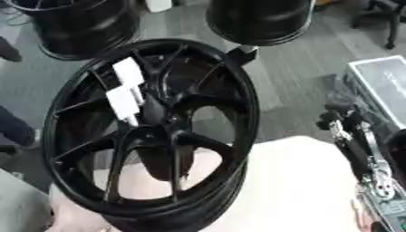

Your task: Pull the pin out of the wheel hub.

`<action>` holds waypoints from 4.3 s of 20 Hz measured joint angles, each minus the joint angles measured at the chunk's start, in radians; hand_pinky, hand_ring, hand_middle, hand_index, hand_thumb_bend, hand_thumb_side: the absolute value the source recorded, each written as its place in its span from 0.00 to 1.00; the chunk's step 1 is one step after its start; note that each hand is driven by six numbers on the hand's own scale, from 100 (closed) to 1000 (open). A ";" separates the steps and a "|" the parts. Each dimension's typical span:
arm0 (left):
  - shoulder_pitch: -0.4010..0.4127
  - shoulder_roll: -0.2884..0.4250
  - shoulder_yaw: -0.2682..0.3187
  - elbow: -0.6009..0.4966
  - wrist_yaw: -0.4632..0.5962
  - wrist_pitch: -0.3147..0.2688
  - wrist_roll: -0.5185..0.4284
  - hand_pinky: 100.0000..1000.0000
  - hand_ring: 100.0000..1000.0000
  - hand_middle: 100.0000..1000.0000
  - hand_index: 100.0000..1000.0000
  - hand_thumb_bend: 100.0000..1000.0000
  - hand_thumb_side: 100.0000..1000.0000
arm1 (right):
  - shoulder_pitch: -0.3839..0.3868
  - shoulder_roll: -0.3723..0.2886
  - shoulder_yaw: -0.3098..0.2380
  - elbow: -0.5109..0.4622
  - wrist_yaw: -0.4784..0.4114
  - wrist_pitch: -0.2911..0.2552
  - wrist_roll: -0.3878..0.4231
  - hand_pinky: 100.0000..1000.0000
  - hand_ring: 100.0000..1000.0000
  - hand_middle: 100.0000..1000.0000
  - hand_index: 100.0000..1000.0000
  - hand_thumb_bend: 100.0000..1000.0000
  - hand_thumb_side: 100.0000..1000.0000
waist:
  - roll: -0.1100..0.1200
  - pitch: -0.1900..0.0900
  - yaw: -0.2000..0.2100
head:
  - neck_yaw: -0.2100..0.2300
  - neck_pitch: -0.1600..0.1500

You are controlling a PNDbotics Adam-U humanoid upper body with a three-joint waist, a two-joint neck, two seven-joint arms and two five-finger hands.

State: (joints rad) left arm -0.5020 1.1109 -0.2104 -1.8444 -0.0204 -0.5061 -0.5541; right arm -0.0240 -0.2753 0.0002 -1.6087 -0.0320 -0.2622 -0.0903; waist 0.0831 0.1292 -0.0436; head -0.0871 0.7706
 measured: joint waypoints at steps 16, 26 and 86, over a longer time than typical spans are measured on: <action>-0.262 -0.262 -0.204 0.242 -0.222 0.053 -0.109 0.64 0.56 0.65 0.82 0.67 0.46 | 0.006 -0.002 0.001 0.005 0.000 0.000 0.005 0.64 0.57 0.54 0.72 0.00 0.51 | 0.008 -0.005 -0.012 | -0.005 -0.015; -0.280 -0.347 -0.228 0.357 -0.302 0.052 -0.108 0.51 0.41 0.68 0.84 0.62 0.40 | 0.002 -0.002 0.006 0.006 0.000 -0.001 0.010 0.65 0.57 0.54 0.72 0.00 0.51 | 0.008 -0.005 -0.019 | -0.011 -0.018; -0.114 -0.109 0.028 0.193 0.066 0.032 -0.088 0.44 0.18 0.25 0.47 0.13 0.00 | 0.010 -0.002 -0.020 0.015 -0.001 -0.004 -0.004 0.65 0.57 0.54 0.72 0.00 0.51 | 0.007 -0.005 0.035 | -0.025 -0.025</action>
State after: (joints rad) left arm -0.6160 1.0021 -0.1819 -1.6513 0.0461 -0.4745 -0.6418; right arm -0.0136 -0.2777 -0.0195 -1.5935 -0.0329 -0.2657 -0.0939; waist 0.0897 0.1238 -0.0085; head -0.1124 0.7452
